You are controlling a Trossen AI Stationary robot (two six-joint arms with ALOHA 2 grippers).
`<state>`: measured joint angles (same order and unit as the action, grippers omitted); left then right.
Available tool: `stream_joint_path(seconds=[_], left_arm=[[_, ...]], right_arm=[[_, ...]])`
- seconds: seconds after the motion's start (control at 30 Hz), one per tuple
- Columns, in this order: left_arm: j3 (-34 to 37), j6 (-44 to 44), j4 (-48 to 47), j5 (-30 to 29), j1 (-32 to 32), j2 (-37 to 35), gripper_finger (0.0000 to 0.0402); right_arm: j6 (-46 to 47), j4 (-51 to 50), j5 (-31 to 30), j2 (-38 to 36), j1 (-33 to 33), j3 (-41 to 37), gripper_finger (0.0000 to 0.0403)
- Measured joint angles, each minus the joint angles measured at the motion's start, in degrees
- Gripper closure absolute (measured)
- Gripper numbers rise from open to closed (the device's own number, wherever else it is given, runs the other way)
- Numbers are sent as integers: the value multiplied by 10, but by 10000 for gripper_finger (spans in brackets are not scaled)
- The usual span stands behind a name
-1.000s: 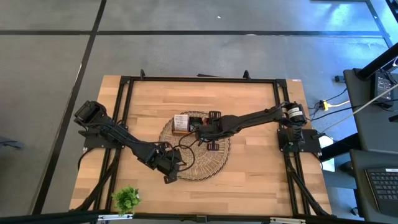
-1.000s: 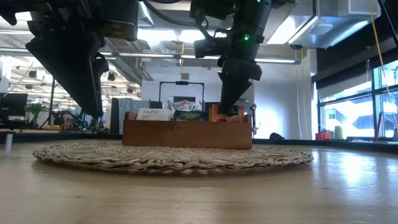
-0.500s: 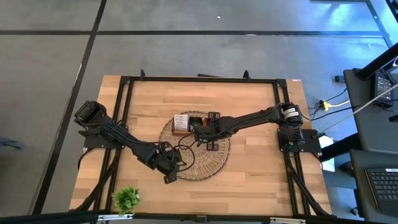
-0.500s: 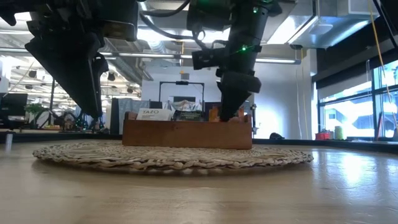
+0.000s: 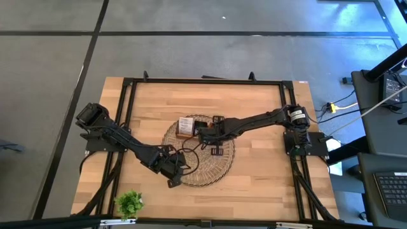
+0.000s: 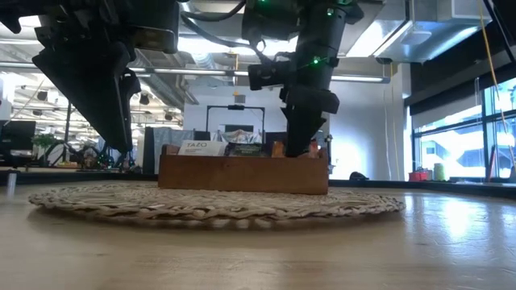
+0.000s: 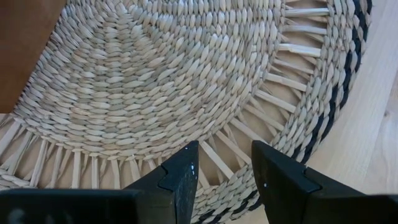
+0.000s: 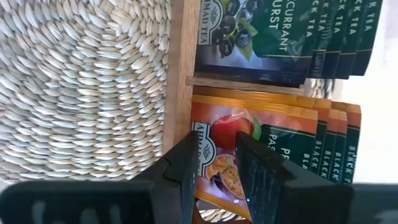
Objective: Pick & Place Tea
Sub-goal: Put the orange tea bag into the right slot of the wooden organizer, then return to Home Position
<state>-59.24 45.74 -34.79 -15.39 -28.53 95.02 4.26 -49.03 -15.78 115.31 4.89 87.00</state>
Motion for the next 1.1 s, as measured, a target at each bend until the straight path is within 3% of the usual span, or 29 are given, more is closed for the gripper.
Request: stream_joint_path(seconds=[0.6, 0.77, 0.93, 1.03, 1.1], left_arm=[[0, 4, -2, -6, -4, 0, 258], [0, -43, -8, -94, -17, -7, 258], [53, -89, 60, -138, -29, -78, 258], [128, -152, 203, -91, -21, -151, 258], [187, -208, 320, -20, -8, -201, 258]], right_arm=[[30, -14, 21, -71, 14, 1, 292], [66, -16, 20, -120, 57, -10, 292], [92, 81, 37, -214, 112, -125, 292], [106, 202, 74, -293, 127, -236, 292], [107, 286, 87, -346, 138, -310, 292]])
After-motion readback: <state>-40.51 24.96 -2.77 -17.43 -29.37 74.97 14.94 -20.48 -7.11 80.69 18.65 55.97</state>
